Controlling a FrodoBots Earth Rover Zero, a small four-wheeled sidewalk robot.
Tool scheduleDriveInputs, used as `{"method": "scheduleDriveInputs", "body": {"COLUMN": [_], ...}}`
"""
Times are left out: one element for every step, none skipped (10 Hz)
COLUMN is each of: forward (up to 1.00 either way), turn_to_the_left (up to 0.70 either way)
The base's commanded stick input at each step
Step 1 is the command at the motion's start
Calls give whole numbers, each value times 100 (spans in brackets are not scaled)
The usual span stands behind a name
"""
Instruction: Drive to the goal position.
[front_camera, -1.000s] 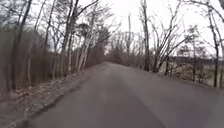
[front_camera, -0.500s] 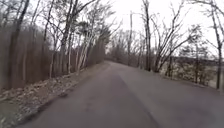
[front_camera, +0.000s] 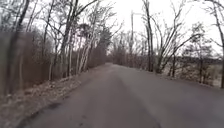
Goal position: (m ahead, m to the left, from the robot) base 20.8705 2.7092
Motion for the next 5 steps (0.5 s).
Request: {"method": "scheduleDriveInputs", "body": {"forward": [70,70,70,70,70], "turn_to_the_left": [-35,-35,-35,0,0]}}
